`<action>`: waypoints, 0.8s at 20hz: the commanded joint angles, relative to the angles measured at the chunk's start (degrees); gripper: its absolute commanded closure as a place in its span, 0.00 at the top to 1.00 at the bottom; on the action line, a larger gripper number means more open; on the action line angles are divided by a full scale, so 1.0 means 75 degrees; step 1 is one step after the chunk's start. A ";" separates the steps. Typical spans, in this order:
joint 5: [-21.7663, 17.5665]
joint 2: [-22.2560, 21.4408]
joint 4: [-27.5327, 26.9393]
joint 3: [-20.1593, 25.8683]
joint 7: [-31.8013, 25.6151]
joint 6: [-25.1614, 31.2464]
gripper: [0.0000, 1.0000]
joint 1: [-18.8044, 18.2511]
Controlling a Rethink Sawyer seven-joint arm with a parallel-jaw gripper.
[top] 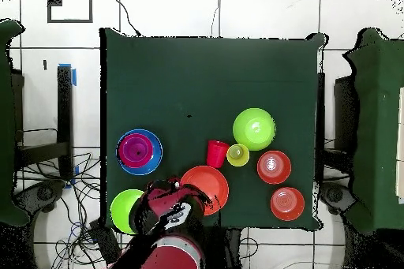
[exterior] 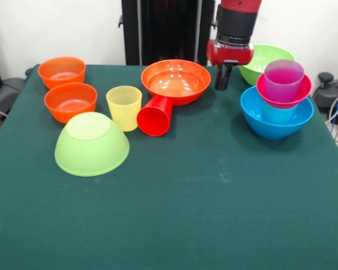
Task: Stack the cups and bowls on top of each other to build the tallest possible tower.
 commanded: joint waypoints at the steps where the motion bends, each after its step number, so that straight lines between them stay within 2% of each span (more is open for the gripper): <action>1: 0.0039 0.0202 0.0830 0.2147 0.0666 0.1368 0.00 -0.2160; 6: -0.0040 0.0700 0.0643 0.1822 0.0759 0.0757 0.00 -0.2008; 11: -0.0072 0.1085 0.0376 0.1626 0.0648 0.0624 0.00 -0.1853; 13: -0.0103 0.0865 0.0382 0.1561 0.0512 0.0854 0.00 -0.1846; 16: -0.0137 0.0459 0.0428 0.1788 0.0152 0.1572 0.00 -0.2247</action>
